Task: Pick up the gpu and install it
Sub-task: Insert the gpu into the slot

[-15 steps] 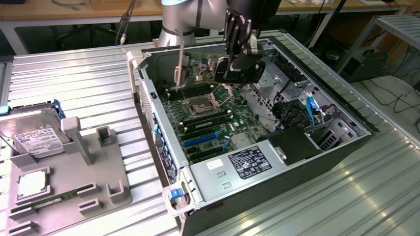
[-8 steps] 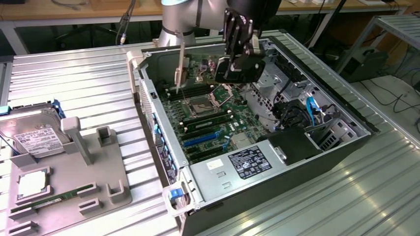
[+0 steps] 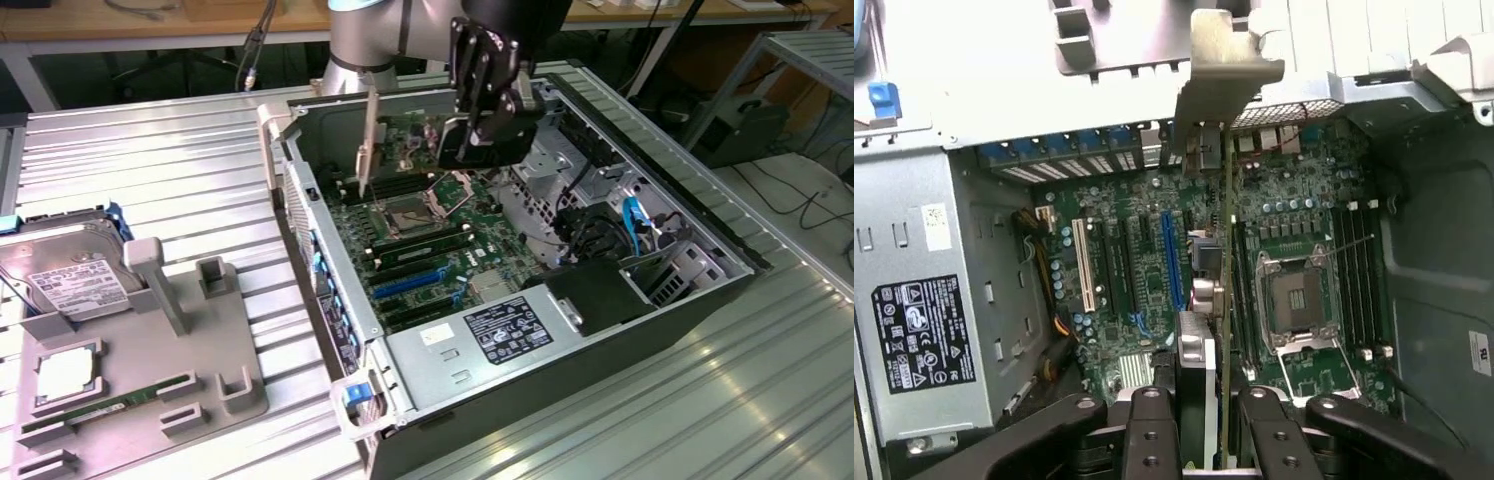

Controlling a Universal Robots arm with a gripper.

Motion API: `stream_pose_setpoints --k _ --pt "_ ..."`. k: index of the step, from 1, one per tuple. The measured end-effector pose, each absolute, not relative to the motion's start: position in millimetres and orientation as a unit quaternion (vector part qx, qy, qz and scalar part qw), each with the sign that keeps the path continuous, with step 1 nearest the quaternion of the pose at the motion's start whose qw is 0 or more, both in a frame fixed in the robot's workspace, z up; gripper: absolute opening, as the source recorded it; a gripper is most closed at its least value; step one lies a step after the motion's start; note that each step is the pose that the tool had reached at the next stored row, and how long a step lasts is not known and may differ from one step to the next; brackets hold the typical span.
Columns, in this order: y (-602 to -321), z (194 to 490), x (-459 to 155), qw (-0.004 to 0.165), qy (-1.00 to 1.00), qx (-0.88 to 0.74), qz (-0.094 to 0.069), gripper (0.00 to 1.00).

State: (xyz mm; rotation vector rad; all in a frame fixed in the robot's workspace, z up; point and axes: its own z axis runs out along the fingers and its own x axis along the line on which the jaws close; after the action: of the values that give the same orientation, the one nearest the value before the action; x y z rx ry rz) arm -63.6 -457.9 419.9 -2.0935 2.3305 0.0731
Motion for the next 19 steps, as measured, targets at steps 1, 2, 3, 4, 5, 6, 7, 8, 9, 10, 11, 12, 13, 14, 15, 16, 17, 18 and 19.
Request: stream_pose_setpoints --k 1,2,3,4,5,6,7,8,9,10,11,12,13,14,15,16,17,18,19 --pt "-457.9 419.8 -63.6 0.004 0.738 -0.675 0.023 0.29" --pt "-457.9 419.8 -63.6 0.004 0.732 -0.681 0.023 0.29" --pt "-457.9 419.7 -63.5 0.004 0.727 -0.687 0.023 0.29" --pt "-457.9 419.6 -63.5 0.004 0.722 -0.692 0.023 0.29" --pt "-457.9 419.5 -63.3 0.004 0.717 -0.697 0.023 0.29" --pt "-457.9 419.2 -63.0 0.004 0.714 -0.700 0.022 0.29" --pt "-457.9 419.1 -63.0 0.005 0.713 -0.700 0.021 0.29" --pt "-457.9 419.0 -62.9 0.007 0.713 -0.701 0.020 0.29" --pt "-457.8 418.8 -62.9 0.008 0.713 -0.701 0.019 0.29" --pt "-457.9 418.6 -62.9 0.009 0.712 -0.701 0.017 0.29" --pt "-457.9 418.2 -62.9 0.012 0.712 -0.702 0.014 0.29" --pt "-457.8 417.9 -62.9 0.014 0.711 -0.703 0.012 0.29" --pt "-457.8 417.7 -62.9 0.016 0.711 -0.703 0.011 0.29" --pt "-457.8 417.4 -62.8 0.017 0.711 -0.703 0.009 0.29" --pt "-457.6 416.9 -62.8 0.018 0.710 -0.704 0.008 0.29" --pt "-457.5 416.5 -62.7 0.019 0.710 -0.704 0.008 0.29" --pt "-457.3 416.3 -62.7 0.019 0.710 -0.704 0.008 0.29" --pt "-457.0 416.0 -62.7 0.019 0.710 -0.704 0.007 0.29" --pt "-456.9 415.6 -62.8 0.019 0.710 -0.704 0.007 0.29"
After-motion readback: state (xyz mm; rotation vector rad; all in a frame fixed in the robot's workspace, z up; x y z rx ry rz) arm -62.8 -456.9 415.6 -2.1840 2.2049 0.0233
